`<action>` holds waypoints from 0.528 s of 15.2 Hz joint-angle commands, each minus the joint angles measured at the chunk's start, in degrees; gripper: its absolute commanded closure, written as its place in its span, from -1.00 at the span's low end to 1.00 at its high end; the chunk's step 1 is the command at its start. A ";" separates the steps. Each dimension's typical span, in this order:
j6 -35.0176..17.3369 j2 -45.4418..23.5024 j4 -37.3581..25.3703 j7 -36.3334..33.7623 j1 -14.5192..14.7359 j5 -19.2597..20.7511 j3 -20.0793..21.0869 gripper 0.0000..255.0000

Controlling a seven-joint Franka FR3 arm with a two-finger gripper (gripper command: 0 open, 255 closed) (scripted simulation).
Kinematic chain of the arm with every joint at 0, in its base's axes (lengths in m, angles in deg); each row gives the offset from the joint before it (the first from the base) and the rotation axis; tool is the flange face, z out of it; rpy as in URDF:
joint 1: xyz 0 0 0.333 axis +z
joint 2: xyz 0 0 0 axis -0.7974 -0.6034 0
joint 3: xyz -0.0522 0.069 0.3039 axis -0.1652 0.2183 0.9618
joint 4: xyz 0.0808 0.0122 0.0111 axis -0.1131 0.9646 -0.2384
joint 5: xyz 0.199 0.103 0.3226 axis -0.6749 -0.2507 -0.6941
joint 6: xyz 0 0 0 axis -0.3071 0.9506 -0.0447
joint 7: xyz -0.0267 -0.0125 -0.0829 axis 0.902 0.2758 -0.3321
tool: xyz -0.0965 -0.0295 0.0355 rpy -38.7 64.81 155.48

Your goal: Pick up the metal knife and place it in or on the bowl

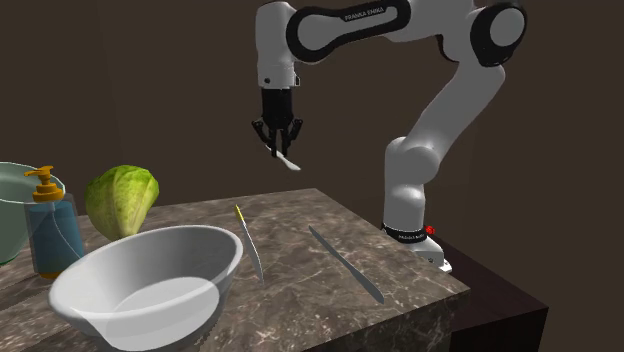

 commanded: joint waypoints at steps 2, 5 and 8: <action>0.02 -2.18 -2.08 -3.87 1.30 -1.64 3.28 1.00; -0.10 -5.29 -5.01 -8.09 2.41 -2.98 6.87 1.00; -0.21 -8.91 -8.49 -12.37 3.22 -3.79 10.44 1.00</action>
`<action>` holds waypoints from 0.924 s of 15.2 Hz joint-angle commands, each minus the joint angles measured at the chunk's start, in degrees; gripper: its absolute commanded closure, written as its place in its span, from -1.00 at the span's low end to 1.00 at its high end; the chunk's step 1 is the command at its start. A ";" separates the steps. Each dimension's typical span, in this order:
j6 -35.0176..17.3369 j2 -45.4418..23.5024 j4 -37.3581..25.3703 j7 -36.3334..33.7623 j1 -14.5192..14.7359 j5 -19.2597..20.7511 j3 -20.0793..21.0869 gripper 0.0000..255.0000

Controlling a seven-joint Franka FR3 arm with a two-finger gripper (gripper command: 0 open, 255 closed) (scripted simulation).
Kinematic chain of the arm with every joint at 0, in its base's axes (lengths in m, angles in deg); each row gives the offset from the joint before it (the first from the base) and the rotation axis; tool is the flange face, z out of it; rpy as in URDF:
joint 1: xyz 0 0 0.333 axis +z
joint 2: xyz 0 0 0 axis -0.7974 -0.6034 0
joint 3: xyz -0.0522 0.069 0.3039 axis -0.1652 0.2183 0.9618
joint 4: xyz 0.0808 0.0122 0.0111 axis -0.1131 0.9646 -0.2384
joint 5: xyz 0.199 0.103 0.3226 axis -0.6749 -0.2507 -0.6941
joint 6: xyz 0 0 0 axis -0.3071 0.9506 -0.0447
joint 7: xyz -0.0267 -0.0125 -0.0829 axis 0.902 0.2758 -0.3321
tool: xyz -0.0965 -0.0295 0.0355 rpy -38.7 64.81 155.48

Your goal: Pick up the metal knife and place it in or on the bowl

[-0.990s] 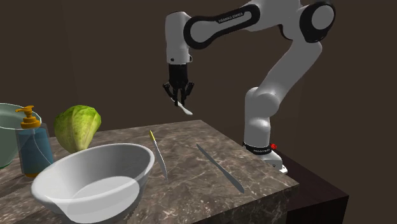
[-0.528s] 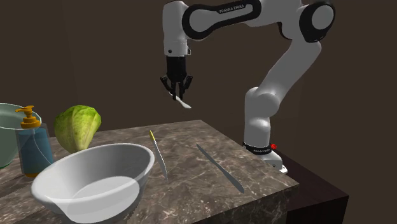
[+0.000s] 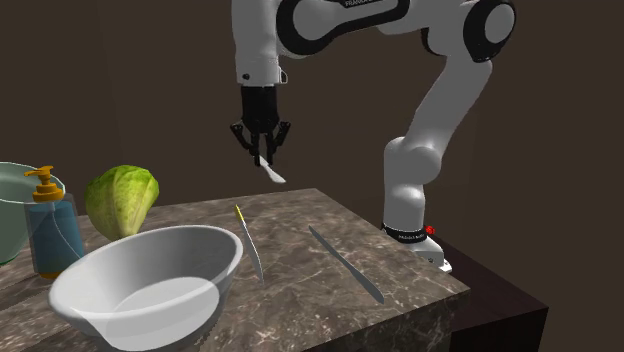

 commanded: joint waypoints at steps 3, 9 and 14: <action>0.66 -5.50 -6.08 -5.87 0.73 -0.35 4.69 1.00; 1.14 -15.36 -15.76 -15.35 1.43 1.65 11.82 1.00; 2.63 -25.70 -25.74 -24.27 2.78 6.39 17.32 1.00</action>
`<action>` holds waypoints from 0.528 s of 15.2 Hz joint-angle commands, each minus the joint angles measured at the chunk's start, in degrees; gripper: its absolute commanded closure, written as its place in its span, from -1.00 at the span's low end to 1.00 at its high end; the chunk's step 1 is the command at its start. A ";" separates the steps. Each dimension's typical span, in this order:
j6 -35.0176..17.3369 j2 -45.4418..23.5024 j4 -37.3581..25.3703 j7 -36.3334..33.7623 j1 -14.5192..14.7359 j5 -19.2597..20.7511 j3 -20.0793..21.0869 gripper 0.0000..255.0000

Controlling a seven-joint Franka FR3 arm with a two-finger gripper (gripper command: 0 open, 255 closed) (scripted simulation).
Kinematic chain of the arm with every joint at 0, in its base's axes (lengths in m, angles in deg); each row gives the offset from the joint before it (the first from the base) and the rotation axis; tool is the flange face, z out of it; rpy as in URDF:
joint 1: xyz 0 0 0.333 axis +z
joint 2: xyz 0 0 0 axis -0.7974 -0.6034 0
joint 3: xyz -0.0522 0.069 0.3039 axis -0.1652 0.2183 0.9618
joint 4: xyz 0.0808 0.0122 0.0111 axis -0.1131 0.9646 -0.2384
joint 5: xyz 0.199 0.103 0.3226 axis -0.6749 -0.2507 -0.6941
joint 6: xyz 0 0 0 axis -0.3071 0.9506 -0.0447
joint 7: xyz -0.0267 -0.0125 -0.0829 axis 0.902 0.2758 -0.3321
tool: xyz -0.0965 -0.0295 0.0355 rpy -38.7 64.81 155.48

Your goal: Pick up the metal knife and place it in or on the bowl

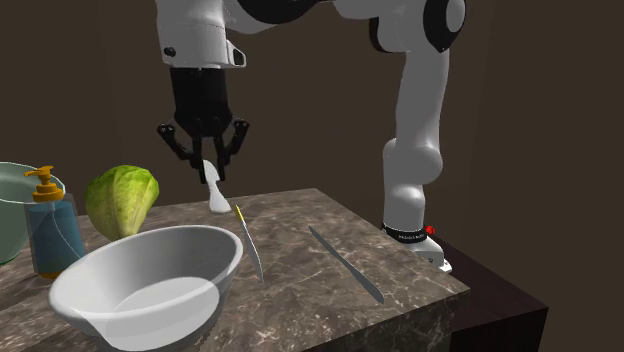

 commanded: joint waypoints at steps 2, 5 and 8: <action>1.46 -6.42 -6.24 -5.66 1.63 3.55 2.87 1.00; 3.80 -14.13 -13.94 -11.20 4.56 8.31 4.86 1.00; 7.26 -22.66 -23.38 -16.26 9.45 13.58 5.58 1.00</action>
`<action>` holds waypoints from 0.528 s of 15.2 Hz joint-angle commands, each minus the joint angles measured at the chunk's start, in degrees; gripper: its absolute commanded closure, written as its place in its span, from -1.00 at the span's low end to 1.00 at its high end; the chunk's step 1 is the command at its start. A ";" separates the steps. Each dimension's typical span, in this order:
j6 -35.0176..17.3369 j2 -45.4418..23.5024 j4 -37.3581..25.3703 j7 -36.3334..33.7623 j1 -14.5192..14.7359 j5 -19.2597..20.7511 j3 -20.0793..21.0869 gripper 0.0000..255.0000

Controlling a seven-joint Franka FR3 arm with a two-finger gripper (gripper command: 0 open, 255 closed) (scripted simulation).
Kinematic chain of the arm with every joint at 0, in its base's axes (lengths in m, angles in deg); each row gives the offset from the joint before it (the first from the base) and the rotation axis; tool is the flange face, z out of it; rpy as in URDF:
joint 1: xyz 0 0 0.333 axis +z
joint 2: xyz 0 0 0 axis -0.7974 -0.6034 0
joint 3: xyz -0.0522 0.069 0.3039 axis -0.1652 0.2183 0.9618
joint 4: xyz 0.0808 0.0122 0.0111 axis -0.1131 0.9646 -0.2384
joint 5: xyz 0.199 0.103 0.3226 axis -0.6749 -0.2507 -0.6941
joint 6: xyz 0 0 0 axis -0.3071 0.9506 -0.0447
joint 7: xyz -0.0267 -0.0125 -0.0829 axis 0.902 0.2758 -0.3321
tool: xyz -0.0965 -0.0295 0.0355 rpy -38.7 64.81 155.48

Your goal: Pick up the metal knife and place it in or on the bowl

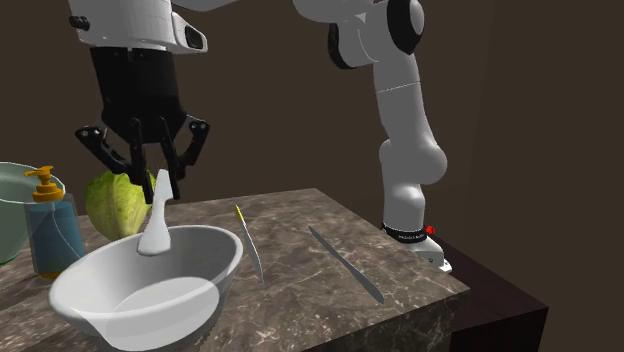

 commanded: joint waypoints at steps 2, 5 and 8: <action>-0.38 -2.65 -1.49 -1.83 1.55 1.69 -0.08 1.00; -2.63 -2.76 0.72 -2.10 1.34 1.84 -0.20 1.00; -4.81 -3.00 2.75 -2.42 1.19 2.10 -0.34 1.00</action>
